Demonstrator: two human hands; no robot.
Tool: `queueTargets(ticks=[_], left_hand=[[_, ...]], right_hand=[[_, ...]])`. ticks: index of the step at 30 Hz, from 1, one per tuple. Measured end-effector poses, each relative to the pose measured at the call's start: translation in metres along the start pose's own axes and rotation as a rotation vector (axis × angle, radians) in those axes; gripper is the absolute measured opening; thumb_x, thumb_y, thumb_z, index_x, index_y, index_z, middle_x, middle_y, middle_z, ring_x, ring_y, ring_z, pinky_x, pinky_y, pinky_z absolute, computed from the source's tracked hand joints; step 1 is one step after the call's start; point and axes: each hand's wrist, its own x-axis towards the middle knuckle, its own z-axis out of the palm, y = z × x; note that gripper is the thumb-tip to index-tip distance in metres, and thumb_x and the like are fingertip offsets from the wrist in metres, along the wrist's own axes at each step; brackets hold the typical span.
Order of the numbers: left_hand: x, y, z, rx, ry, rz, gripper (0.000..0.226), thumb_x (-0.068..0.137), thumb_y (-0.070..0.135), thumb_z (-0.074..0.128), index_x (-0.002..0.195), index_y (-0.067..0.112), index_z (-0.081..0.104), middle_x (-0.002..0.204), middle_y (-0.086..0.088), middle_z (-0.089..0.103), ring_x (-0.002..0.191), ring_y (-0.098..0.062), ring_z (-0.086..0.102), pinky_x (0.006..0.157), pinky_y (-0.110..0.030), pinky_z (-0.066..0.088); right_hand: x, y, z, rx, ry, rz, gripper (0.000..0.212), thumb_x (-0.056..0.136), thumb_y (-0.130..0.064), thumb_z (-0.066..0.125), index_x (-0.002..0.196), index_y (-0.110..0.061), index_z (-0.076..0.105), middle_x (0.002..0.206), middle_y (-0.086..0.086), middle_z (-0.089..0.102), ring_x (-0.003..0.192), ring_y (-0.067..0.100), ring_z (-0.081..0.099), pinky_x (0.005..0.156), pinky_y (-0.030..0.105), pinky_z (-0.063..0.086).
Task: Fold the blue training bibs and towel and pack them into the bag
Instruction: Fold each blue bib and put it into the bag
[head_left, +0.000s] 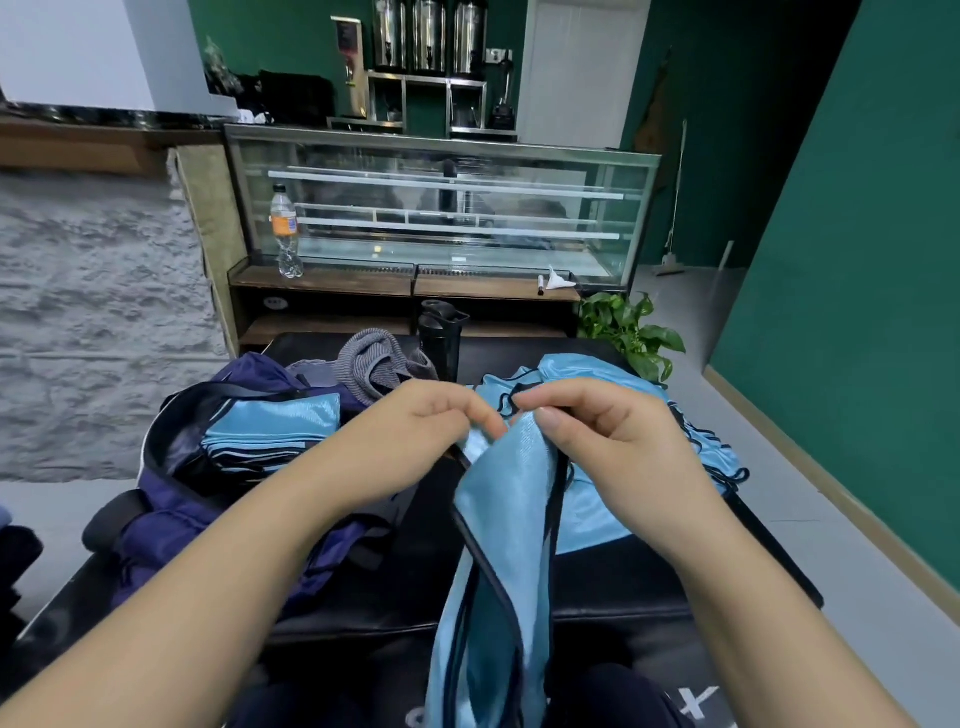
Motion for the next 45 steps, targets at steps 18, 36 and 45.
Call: queueTargets(ticks=[18, 36, 45], left_hand=[[-0.023, 0.005, 0.008, 0.159, -0.274, 0.168, 0.042, 0.081, 0.054, 0.054, 0.071, 0.013, 0.050, 0.059, 0.011, 0.035, 0.057, -0.004, 0.032, 0.053, -0.022, 0.026], [-0.027, 0.008, 0.002, 0.642, -0.223, 0.327, 0.035, 0.087, 0.060, 0.042, 0.074, 0.027, 0.046, 0.067, 0.008, 0.049, 0.062, -0.005, 0.044, 0.057, -0.019, 0.034], [-0.031, 0.006, 0.004, 0.639, -0.214, 0.428, 0.032, 0.091, 0.055, 0.041, 0.075, 0.027, 0.045, 0.069, 0.008, 0.047, 0.066, -0.003, 0.046, 0.062, -0.020, 0.037]], right_hand=[[-0.003, 0.007, -0.012, -0.184, -0.379, 0.202, 0.068, 0.078, 0.005, 0.045, 0.120, -0.048, 0.049, 0.127, -0.031, 0.051, 0.099, 0.000, 0.057, 0.079, 0.019, 0.043], [-0.006, 0.022, -0.013, -0.398, -0.267, 0.254, 0.021, 0.079, -0.032, 0.070, 0.092, -0.031, 0.054, 0.089, -0.007, 0.060, 0.071, 0.000, 0.051, 0.065, 0.014, 0.041], [-0.018, 0.046, 0.001, 0.065, -0.216, 0.380, 0.051, 0.067, -0.031, 0.071, 0.115, -0.037, 0.054, 0.101, -0.016, 0.064, 0.090, 0.002, 0.056, 0.086, 0.017, 0.045]])
